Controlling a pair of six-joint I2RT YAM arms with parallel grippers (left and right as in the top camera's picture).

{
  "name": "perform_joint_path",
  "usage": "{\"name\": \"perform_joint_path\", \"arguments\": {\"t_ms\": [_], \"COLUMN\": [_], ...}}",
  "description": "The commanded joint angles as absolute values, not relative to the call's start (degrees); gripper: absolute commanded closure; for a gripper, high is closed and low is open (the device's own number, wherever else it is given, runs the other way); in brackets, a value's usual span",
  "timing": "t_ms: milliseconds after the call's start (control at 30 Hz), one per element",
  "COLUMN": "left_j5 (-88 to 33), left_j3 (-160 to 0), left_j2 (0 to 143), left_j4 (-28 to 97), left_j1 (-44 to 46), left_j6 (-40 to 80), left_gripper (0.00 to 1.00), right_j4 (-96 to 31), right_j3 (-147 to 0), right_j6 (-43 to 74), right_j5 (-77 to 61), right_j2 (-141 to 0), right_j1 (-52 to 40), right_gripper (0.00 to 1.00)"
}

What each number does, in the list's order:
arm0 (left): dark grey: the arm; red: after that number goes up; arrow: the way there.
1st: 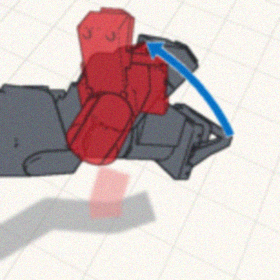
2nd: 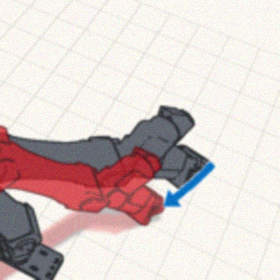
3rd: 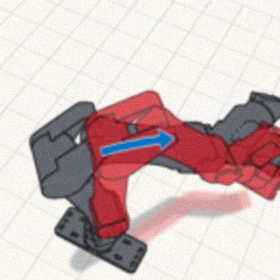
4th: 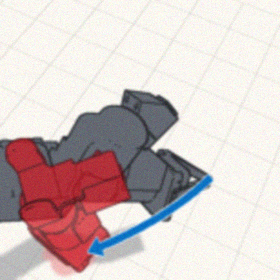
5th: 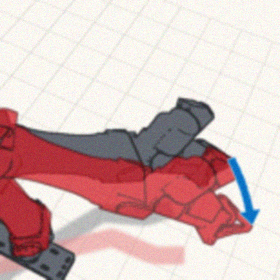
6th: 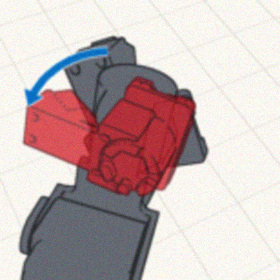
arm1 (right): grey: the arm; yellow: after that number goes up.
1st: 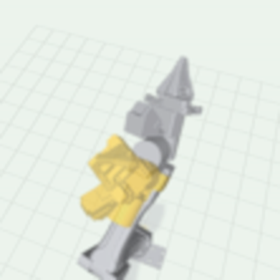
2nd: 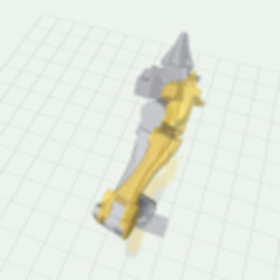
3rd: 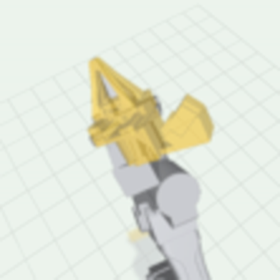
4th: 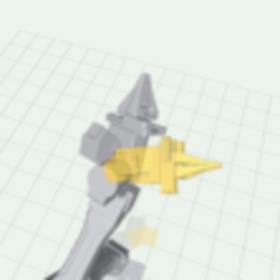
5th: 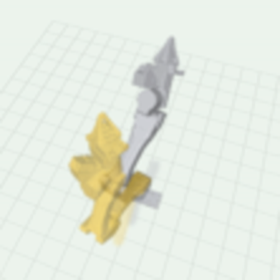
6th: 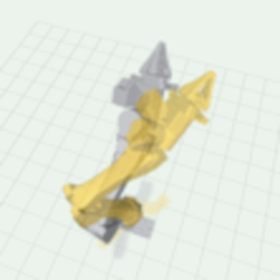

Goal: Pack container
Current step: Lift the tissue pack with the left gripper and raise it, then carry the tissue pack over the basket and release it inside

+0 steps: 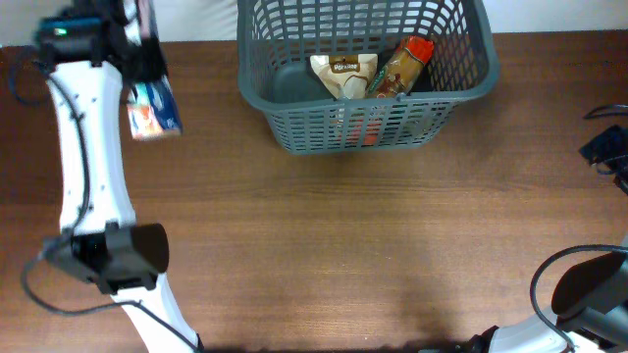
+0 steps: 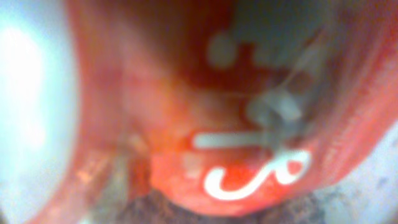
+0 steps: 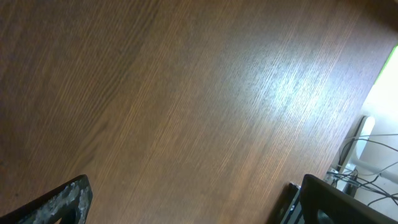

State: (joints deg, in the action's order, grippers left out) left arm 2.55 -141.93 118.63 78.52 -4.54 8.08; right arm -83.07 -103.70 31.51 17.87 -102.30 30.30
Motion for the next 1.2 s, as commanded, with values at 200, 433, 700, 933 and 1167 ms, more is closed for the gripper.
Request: {"name": "perform_joint_path", "arguments": {"t_ms": [200, 433, 700, 933, 1167], "left_j5": [9.02, 16.99, 12.91, 10.61, 10.04], "left_j3": [-154.65, -154.54, -154.54, -154.54, -154.47], "left_j2": [112.88, 116.07, 125.14, 131.50, 135.24], "left_j4": [68.66, 56.47, 55.31, 55.33, 56.88], "left_j1": [15.46, 24.34, 24.86, 24.88, 24.88], "left_j6": [10.92, 10.90, 11.44, 12.84, 12.84], "left_gripper": [0.98, 0.98, 0.98, 0.98, 0.94], "right_j4": [-83.05, -83.05, -83.05, -83.05, -83.05], "right_j3": [-103.48, -103.48, -103.48, -103.48, -103.48], "right_j6": [32.01, 32.01, 32.01, 32.01, 32.01], "right_j5": [17.96, 17.96, 17.96, 17.96, 17.96], "right_j2": [-101.73, -101.73, -101.73, -101.73, -101.73], "right_j1": [30.41, 30.41, 30.41, 30.41, 30.41], "right_gripper": [0.01, 0.01, 0.01, 0.01, 0.01]}}
